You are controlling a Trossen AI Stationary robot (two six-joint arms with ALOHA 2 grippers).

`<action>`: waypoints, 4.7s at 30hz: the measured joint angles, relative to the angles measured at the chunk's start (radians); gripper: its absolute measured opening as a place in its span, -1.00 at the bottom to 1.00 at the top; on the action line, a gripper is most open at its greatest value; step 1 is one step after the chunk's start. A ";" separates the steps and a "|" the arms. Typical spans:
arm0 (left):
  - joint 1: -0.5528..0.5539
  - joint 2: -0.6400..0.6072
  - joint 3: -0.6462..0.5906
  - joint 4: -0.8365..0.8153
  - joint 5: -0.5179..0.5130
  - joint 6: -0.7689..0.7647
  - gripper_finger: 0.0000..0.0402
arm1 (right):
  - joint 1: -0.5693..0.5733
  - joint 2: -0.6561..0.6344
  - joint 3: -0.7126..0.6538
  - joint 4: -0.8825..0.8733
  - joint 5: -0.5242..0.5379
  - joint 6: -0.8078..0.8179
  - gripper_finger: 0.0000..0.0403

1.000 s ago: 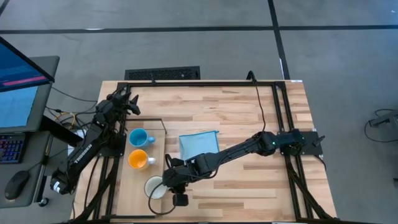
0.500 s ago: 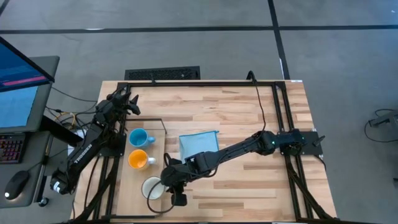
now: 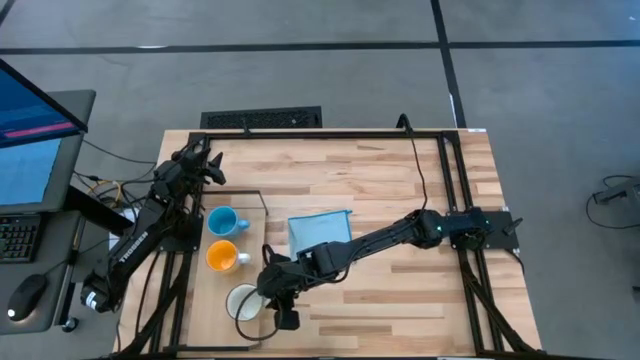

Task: Stack small to large cups/mugs on shelf
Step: Put the white and yellow mug on the shelf

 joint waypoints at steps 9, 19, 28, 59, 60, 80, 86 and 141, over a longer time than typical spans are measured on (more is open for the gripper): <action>0.000 0.000 0.000 0.000 0.000 0.000 0.08 | 0.000 0.002 0.000 0.045 0.000 0.000 -0.49; 0.000 0.000 0.000 0.000 0.001 0.000 0.08 | -0.001 0.002 0.000 0.087 -0.007 0.007 -0.49; 0.000 0.000 0.000 0.000 0.001 0.000 0.08 | -0.004 0.002 0.000 0.087 -0.030 0.009 -0.49; 0.000 0.000 0.000 0.000 0.002 0.000 0.08 | -0.012 0.002 0.000 0.079 -0.056 -0.002 -0.48; 0.000 0.000 0.000 0.000 0.001 0.000 0.08 | -0.012 0.002 0.000 0.079 -0.056 -0.002 -0.46; 0.000 0.000 0.000 0.000 0.002 0.000 0.08 | -0.022 0.001 0.000 0.121 -0.055 -0.002 0.29; 0.000 0.000 0.000 0.000 0.002 0.000 0.08 | -0.025 0.002 0.000 0.160 -0.057 -0.004 0.29; 0.000 0.000 0.000 0.000 0.002 0.000 0.08 | -0.046 0.001 0.000 0.044 -0.101 0.060 0.29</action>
